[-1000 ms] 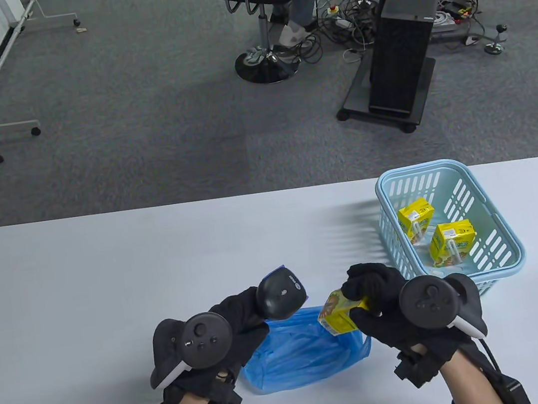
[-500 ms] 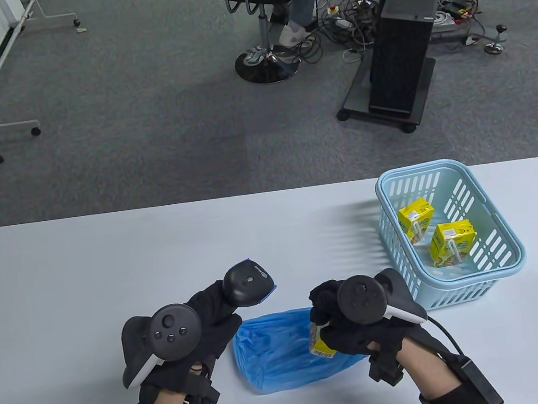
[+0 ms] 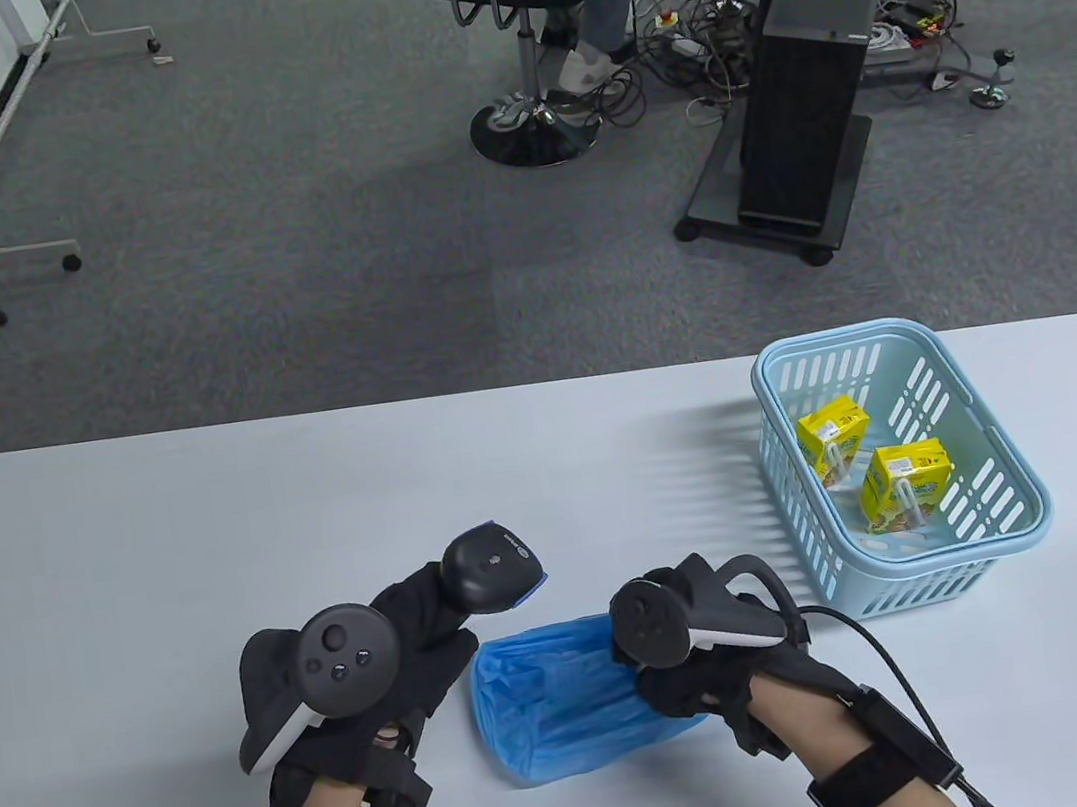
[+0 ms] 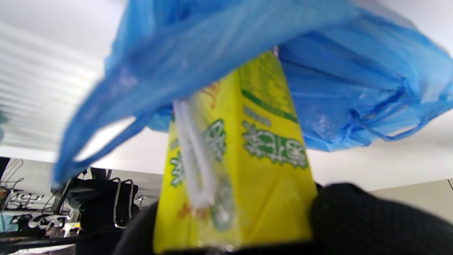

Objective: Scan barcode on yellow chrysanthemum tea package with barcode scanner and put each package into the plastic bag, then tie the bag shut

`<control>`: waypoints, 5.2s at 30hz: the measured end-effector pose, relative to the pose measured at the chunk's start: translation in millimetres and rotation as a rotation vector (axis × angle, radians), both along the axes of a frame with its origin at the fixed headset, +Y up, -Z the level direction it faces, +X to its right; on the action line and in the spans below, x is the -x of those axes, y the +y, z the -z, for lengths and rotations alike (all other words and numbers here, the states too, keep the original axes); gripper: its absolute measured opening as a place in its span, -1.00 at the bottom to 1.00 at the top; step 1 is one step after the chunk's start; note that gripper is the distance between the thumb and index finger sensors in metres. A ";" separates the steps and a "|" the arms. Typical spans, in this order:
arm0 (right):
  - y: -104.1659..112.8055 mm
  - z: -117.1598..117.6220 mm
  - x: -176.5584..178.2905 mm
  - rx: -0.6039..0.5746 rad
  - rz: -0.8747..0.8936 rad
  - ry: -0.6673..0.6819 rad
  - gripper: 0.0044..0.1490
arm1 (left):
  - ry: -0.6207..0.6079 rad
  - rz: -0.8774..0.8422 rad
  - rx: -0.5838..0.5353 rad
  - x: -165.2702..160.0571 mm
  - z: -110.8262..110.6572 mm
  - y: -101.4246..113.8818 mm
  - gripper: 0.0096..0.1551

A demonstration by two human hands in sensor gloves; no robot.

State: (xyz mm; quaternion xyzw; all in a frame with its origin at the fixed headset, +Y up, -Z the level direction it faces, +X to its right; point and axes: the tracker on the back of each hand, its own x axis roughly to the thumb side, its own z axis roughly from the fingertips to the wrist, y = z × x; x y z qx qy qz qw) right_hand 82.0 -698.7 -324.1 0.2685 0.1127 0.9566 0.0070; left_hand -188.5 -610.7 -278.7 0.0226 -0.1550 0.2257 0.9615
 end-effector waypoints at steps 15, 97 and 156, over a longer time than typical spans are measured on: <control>14.8 -9.2 -16.0 -0.071 0.067 -0.020 0.22 | -0.012 0.026 -0.002 -3.4 -0.7 0.4 -0.28; 150.4 68.2 -208.9 -0.216 -0.015 -0.558 -0.21 | -0.244 0.030 -0.060 -52.6 -17.6 9.8 -0.28; 93.9 -37.2 -125.6 -0.323 0.638 -0.316 -0.25 | -0.338 0.221 -0.083 -103.2 -24.1 -21.2 -0.32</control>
